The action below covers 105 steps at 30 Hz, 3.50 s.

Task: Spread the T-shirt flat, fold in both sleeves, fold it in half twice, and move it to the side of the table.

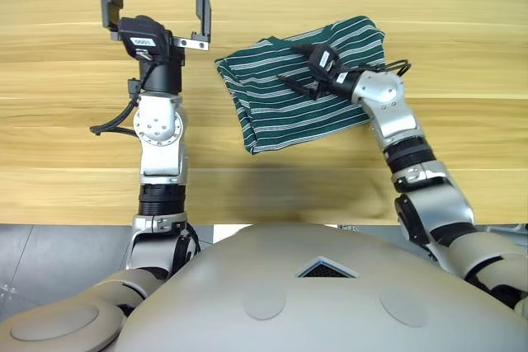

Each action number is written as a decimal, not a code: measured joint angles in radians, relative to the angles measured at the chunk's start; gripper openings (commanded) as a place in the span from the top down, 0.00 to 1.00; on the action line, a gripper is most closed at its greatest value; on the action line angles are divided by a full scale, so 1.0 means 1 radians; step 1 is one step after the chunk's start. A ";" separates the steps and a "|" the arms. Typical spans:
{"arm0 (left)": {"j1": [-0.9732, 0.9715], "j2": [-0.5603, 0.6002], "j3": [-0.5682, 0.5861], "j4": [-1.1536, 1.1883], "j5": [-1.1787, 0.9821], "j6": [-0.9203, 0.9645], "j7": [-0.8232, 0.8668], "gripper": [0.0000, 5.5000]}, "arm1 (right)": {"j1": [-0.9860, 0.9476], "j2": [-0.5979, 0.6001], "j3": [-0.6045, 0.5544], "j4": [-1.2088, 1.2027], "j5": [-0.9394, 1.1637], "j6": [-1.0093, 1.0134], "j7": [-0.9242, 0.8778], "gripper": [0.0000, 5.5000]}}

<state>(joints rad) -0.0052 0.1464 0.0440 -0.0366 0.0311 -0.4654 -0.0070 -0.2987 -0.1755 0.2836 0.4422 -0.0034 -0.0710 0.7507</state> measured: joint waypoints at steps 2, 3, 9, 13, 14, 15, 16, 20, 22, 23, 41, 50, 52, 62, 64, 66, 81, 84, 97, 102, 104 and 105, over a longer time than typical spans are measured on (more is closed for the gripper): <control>0.003 0.002 0.021 -0.002 -0.009 -0.002 0.002 0.02 | 0.045 0.030 0.025 -0.040 -0.008 0.099 -0.039 0.38; 0.004 0.002 0.026 -0.002 -0.013 -0.003 0.001 0.02 | 0.051 0.039 0.032 -0.044 -0.008 0.115 -0.057 0.38; 0.005 0.004 0.044 -0.002 -0.026 -0.005 -0.014 0.02 | -0.022 0.078 0.092 0.042 -0.012 0.184 -0.047 0.38; 0.007 0.009 0.070 -0.001 -0.033 -0.004 -0.017 0.02 | 0.000 -0.012 0.277 -0.058 -0.023 0.065 0.214 0.38; 0.007 0.010 0.072 -0.001 -0.034 -0.004 -0.018 0.02 | 0.001 -0.047 0.311 -0.088 -0.030 0.004 0.263 0.38; 0.007 0.012 0.075 -0.001 -0.034 -0.004 -0.018 0.02 | 0.005 -0.112 0.351 -0.129 -0.032 -0.092 0.334 0.38; 0.006 0.012 0.076 -0.001 -0.034 -0.003 -0.018 0.02 | 0.001 -0.177 0.373 -0.162 -0.032 -0.174 0.398 0.38; -0.001 0.012 0.076 0.000 -0.033 -0.003 -0.018 0.02 | -0.017 -0.434 0.355 -0.252 0.038 -0.304 0.632 0.38; -0.003 0.012 0.080 0.006 -0.033 -0.003 -0.017 0.02 | -0.027 -0.597 0.250 -0.249 0.078 -0.303 0.710 0.38; -0.004 0.012 0.082 0.007 -0.033 -0.003 -0.015 0.02 | -0.056 -0.630 0.179 -0.239 0.109 -0.302 0.697 0.38; -0.008 -0.024 0.032 0.031 -0.017 -0.002 -0.020 0.02 | -0.115 -0.413 0.104 0.236 0.118 -0.247 0.563 0.38; -0.013 -0.014 0.027 0.046 -0.016 -0.001 -0.029 0.02 | -0.413 -0.136 0.149 0.655 -0.034 -0.282 0.257 0.38; -0.022 -0.009 0.027 0.058 -0.017 -0.001 -0.036 0.02 | -0.420 -0.114 0.149 0.695 -0.038 -0.326 0.238 0.38; -0.023 -0.004 0.030 0.068 -0.020 -0.001 -0.055 0.02 | -0.397 -0.090 0.151 0.724 -0.038 -0.444 0.253 0.38; -0.023 -0.004 0.030 0.068 -0.020 -0.001 -0.056 0.02 | -0.391 -0.095 0.152 0.723 -0.038 -0.471 0.269 0.38; -0.023 -0.004 0.030 0.070 -0.020 -0.002 -0.058 0.02 | -0.388 -0.107 0.152 0.723 -0.038 -0.491 0.294 0.38; -0.049 0.068 -0.005 0.118 -0.015 -0.021 -0.173 0.02 | -0.330 -0.222 0.019 0.674 0.087 -0.475 0.581 0.38; -0.033 0.236 -0.073 0.144 -0.015 -0.075 -0.400 0.02 | -0.241 -0.270 -0.085 0.494 0.242 -0.417 0.751 0.38; 0.224 0.708 -0.151 -0.046 -0.079 0.002 -0.949 0.02 | 0.148 -0.639 -0.225 0.203 0.191 -0.562 0.744 0.22; 0.141 0.615 -0.277 0.019 0.077 -0.066 -0.901 0.02 | 0.150 -0.614 -0.164 0.153 0.110 -0.596 0.666 0.22; 0.109 0.590 -0.304 0.065 0.101 -0.113 -0.869 0.02 | 0.148 -0.598 -0.145 0.131 0.094 -0.614 0.635 0.22; 0.100 0.580 -0.316 0.087 0.105 -0.136 -0.849 0.02 | 0.145 -0.596 -0.138 0.129 0.088 -0.615 0.620 0.22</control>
<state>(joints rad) 0.0943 0.7261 -0.2720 0.0505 0.1365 -0.6016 -0.8557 -0.1533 -0.7713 0.1458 0.5715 0.0851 -0.6861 1.3710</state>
